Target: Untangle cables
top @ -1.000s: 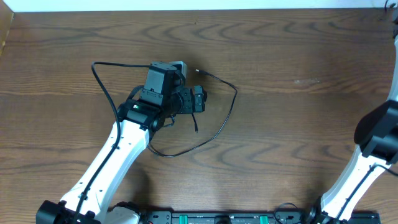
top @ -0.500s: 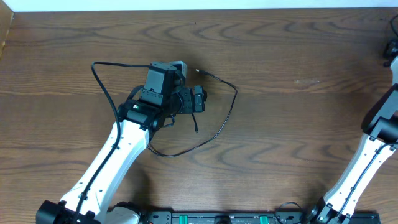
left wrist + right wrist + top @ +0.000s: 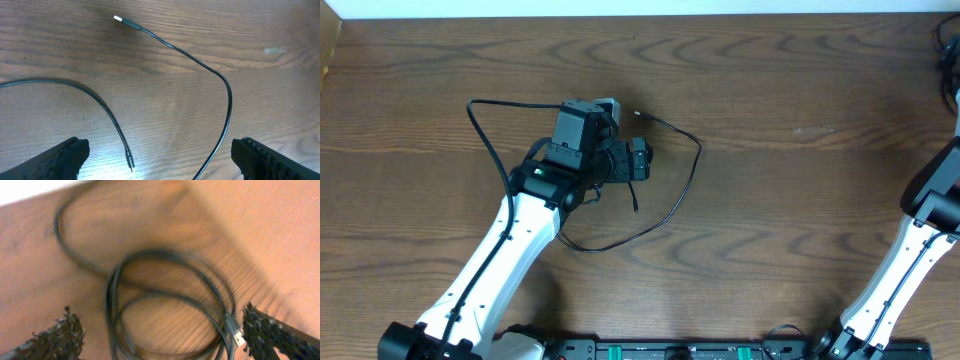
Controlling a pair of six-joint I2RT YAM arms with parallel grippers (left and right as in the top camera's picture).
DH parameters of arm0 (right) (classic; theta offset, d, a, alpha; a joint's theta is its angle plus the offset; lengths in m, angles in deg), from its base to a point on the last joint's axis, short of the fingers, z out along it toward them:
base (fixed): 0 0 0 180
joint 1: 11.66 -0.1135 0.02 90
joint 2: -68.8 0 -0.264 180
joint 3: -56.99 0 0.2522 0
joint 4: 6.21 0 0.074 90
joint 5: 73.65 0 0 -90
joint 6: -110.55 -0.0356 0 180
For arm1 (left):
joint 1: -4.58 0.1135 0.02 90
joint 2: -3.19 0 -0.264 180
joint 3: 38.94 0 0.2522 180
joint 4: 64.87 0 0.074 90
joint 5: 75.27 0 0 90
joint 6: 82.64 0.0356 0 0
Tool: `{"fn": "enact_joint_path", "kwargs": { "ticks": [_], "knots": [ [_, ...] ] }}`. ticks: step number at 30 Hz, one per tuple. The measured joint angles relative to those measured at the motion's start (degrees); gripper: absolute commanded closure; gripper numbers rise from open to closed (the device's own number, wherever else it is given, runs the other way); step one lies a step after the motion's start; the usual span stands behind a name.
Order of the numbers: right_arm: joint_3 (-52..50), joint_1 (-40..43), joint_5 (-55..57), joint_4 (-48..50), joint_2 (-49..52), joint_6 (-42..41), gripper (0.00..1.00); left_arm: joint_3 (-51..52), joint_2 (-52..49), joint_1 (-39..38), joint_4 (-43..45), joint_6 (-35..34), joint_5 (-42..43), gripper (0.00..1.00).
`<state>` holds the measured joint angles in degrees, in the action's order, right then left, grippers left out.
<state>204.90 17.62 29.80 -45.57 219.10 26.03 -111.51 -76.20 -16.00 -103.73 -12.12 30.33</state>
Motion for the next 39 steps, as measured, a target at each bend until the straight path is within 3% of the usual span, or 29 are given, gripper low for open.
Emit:
{"fn": "enact_joint_path", "kwargs": {
  "ticks": [9, 17, 19, 22, 28, 31, 39],
  "knots": [
    [-0.3, -3.6, -8.5, -15.8, -3.8, -4.5, 0.04, 0.0, 0.0, 0.0, 0.0, 0.0, 0.0, 0.02],
    [0.0, -13.9, -29.4, -37.1, -16.9, -10.8, 0.01, 0.0, 0.0, 0.0, 0.0, 0.0, 0.0, 0.02],
    [0.1, -15.7, -34.0, -41.1, -18.6, -11.3, 0.02, 0.0, 0.0, 0.0, 0.0, 0.0, 0.0, 0.02],
    [0.2, -17.9, -38.4, -47.6, -19.8, -10.7, 0.12, 0.0, 0.0, 0.0, 0.0, 0.0, 0.0, 0.02],
    [-0.2, -19.9, -40.0, -57.5, -22.6, -9.5, 0.12, 0.0, 0.0, 0.0, 0.0, 0.0, 0.0, 0.02],
    [-0.3, -19.9, -39.9, -59.6, -27.8, -9.6, 0.08, 0.0, 0.0, 0.0, 0.0, 0.0, 0.0, 0.02],
    [0.5, -21.1, -39.1, -67.8, -41.6, -12.9, 0.1, 0.0, 0.0, 0.0, 0.0, 0.0, 0.0, 0.02]
  ]
}}
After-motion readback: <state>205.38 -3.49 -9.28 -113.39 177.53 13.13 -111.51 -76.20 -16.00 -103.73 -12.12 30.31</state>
